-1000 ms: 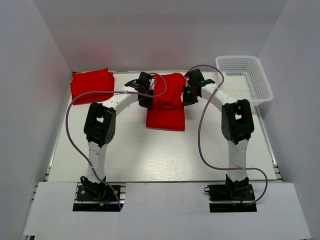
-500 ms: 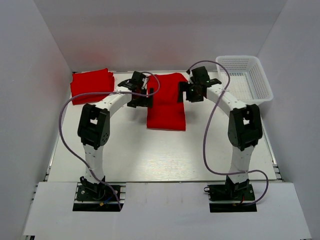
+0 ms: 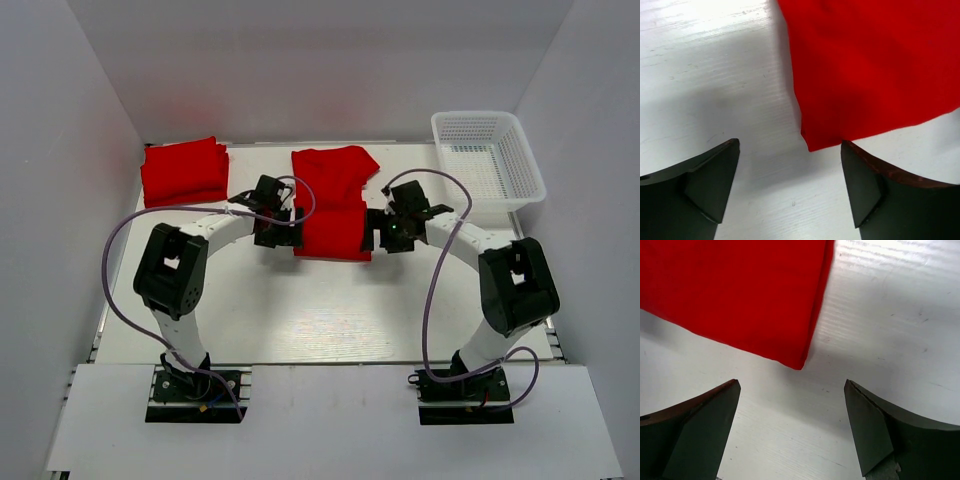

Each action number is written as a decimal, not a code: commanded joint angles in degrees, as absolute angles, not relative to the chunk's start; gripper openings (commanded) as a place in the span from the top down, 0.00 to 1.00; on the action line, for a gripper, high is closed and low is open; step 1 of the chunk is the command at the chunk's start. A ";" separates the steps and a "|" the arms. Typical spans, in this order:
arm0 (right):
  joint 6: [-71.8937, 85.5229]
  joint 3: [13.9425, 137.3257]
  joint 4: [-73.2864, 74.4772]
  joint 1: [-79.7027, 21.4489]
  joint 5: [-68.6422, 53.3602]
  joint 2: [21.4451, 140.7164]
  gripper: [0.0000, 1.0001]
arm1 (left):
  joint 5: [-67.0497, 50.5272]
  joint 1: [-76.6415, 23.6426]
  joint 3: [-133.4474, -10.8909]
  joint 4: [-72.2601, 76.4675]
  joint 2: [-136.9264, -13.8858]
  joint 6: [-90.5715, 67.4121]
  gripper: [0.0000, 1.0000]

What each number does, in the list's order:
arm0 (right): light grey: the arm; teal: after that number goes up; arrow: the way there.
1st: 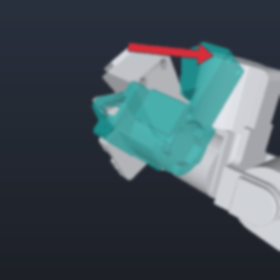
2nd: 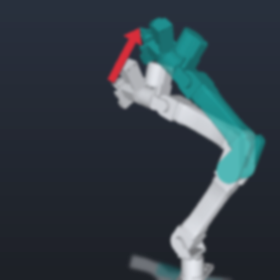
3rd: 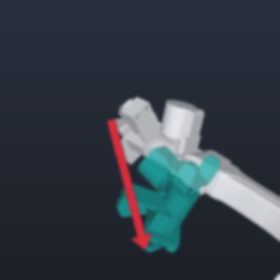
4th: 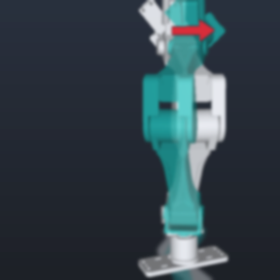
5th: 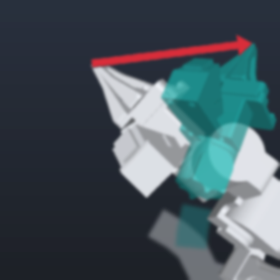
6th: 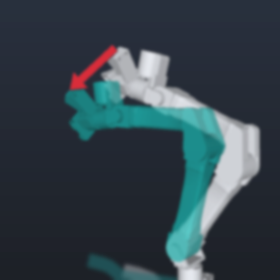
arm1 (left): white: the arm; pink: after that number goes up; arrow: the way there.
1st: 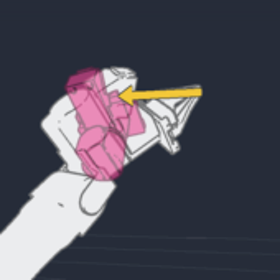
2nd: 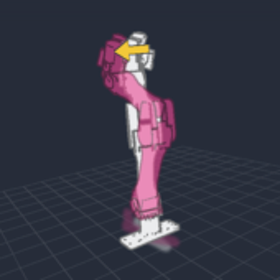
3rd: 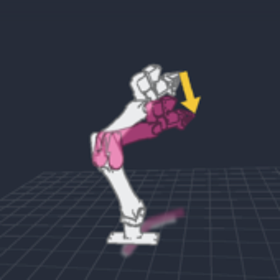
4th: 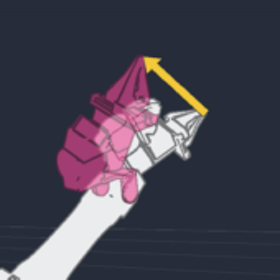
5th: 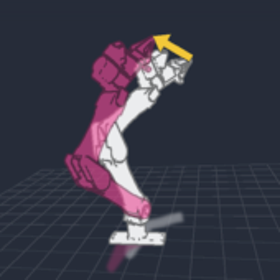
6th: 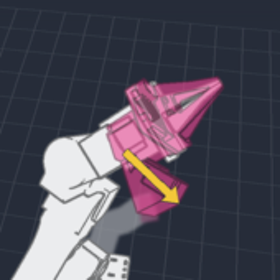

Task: Fold and stack the t-shirts
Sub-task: Fold the folded rectangular tshirt in 1/3 of the way, then grab one side of the 2/3 rectangular tshirt with both arms

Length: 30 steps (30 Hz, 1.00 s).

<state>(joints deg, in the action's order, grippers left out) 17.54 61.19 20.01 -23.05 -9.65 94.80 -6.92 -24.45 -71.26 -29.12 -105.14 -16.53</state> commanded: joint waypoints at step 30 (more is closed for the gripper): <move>22.68 54.76 18.89 -24.26 -14.32 90.20 1.00 | -13.70 -29.70 -62.06 -28.18 -97.66 -19.42 1.00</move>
<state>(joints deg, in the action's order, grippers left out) 24.01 55.18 14.00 -24.10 -13.45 96.38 -12.12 -28.86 -63.35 -20.93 -104.71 -18.96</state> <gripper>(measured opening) 0.011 0.019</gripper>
